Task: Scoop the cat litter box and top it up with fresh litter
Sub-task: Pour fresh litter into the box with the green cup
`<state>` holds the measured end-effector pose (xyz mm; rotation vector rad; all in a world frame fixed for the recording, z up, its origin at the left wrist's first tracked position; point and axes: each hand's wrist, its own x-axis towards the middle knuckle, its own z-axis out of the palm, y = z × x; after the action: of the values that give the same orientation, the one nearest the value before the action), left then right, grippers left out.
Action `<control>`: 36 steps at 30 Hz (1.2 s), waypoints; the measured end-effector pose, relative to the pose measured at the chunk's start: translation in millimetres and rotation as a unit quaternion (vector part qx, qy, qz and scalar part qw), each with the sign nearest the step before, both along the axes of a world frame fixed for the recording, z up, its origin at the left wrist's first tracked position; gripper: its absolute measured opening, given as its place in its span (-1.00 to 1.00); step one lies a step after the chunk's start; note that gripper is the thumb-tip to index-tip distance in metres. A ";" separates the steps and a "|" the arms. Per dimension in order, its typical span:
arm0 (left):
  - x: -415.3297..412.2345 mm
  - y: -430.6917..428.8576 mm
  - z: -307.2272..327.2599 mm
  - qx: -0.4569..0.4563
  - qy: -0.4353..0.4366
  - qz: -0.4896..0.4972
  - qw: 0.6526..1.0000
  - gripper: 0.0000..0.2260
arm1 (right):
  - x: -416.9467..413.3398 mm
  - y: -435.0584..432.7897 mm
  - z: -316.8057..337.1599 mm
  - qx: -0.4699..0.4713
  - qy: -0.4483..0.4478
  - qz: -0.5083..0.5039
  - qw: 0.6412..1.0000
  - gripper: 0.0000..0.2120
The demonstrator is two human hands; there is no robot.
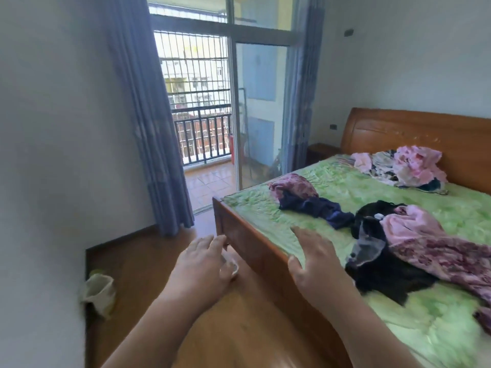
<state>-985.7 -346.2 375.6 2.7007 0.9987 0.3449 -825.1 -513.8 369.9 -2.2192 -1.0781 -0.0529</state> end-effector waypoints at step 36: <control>-12.7 445.3 -140.0 -0.127 0.063 0.351 0.926 -0.46 | 58.4 572.8 -96.7 -0.206 0.023 0.368 0.906 -0.45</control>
<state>-998.3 99.1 235.6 2.0734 1.8891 0.1412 -766.7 59.1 273.2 -1.9808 -1.9710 0.5994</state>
